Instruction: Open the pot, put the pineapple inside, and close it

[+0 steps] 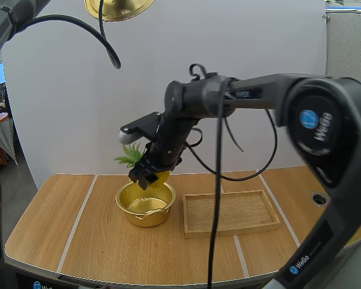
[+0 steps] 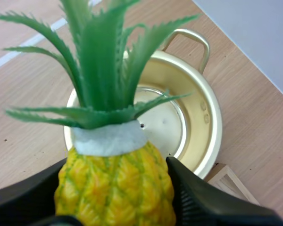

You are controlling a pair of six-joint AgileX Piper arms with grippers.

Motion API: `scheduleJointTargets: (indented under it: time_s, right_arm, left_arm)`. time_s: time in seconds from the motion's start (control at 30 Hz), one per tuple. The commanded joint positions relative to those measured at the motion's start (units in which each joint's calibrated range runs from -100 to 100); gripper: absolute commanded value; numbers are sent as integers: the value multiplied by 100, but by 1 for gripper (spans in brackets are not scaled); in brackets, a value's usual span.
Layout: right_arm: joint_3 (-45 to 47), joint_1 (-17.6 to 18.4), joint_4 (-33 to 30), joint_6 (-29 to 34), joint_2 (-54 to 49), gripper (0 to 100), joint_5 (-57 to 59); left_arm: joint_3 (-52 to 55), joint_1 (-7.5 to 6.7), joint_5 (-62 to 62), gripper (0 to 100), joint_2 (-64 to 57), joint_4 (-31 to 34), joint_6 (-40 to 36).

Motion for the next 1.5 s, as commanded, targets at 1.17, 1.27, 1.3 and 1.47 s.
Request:
scheduleJointTargets:
  time_s: [1.17,1.27,1.3,1.47]
  right_arm:
    - [-262,5,-157,-24,1680,56,-654]
    - [-262,5,-157,-13,1680,100,-654]
    - [-262,5,-157,-13,1680,100,-654]
    - [-262,5,-157,-13,1557,100,-672]
  left_arm:
    - [-55,-12,-224,0,-35,7,-56]
    - [-55,-12,-224,0,-35,7,-56]
    - [-55,-12,-224,0,-35,7,-56]
    - [-55,-12,-224,0,-35,7,-56]
